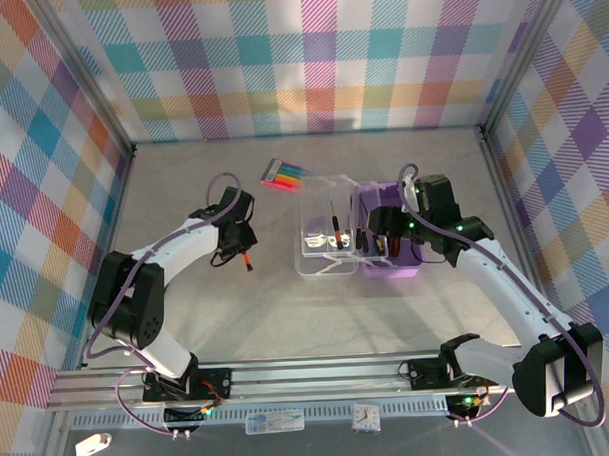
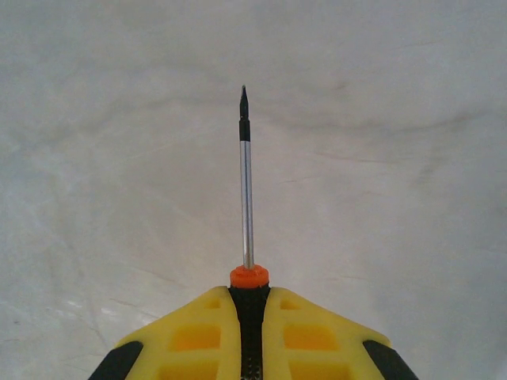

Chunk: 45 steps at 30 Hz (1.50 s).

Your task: Pack the tool kit

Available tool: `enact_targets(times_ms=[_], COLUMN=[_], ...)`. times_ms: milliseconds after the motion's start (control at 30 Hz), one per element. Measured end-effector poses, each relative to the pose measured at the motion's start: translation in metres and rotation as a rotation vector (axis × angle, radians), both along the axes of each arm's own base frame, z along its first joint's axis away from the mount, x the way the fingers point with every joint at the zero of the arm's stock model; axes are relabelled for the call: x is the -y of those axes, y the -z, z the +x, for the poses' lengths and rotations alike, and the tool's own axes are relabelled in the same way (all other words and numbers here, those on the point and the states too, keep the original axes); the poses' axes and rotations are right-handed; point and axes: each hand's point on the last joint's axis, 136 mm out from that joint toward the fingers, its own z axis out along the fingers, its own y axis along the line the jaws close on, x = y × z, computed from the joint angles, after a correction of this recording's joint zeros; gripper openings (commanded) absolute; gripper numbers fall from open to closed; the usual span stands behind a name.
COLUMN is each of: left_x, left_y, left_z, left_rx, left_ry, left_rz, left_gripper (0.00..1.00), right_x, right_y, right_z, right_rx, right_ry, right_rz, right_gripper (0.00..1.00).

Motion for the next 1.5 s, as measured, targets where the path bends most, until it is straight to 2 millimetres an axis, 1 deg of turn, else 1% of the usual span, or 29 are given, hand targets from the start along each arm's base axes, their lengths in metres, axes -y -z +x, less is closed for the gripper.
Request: enact_targets(times_ms=[100,233,367,467,533,600,667,767,900,967,1033,1167,1500], left_x=[0.021,0.056,0.101,0.135,0.156,0.175,0.194,0.216,0.234,0.240,0.244,0.250,0.252], left_y=[-0.028,-0.073,-0.129,-0.160,-0.170,-0.171,-0.164,-0.143,-0.112,-0.101,-0.098,-0.101,-0.100], left_z=[0.009,0.017,0.020,0.019,0.018,0.018,0.017,0.014,0.010,0.008,0.009,0.012,0.017], left_rx=[0.049,0.129,0.238,0.302,0.324,0.328,0.315,0.275,0.219,0.195,0.189,0.207,0.215], left_ry=[0.052,0.142,0.239,0.303,0.341,0.374,0.406,0.445,0.477,0.483,0.486,0.481,0.431], left_rz=[-0.013,-0.020,-0.059,-0.097,-0.115,-0.123,-0.120,-0.110,-0.092,-0.097,-0.112,-0.139,-0.164], left_gripper=[0.00,0.00,0.00,0.00,0.00,0.00,0.00,0.00,0.00,0.00,0.00,0.00,0.00], right_x=[0.000,0.003,0.010,0.018,0.022,0.024,0.024,0.025,0.025,0.026,0.026,0.026,0.026], right_y=[0.000,0.001,0.007,0.011,0.011,0.010,0.009,0.009,0.010,0.012,0.012,0.012,0.012], right_z=[0.000,0.002,0.003,0.002,0.001,0.002,0.002,0.002,0.000,-0.001,-0.001,-0.001,-0.001], right_rx=[0.001,0.005,0.008,0.010,0.013,0.017,0.019,0.019,0.019,0.014,0.012,0.013,0.013], right_ry=[0.000,0.015,0.051,0.086,0.103,0.117,0.123,0.126,0.127,0.128,0.128,0.128,0.128], right_rz=[-0.001,-0.013,-0.040,-0.064,-0.070,-0.072,-0.072,-0.068,-0.067,-0.068,-0.068,-0.068,-0.068], right_gripper=[0.56,0.56,0.56,0.56,0.56,0.56,0.56,0.56,0.56,0.56,0.56,0.56,0.57])
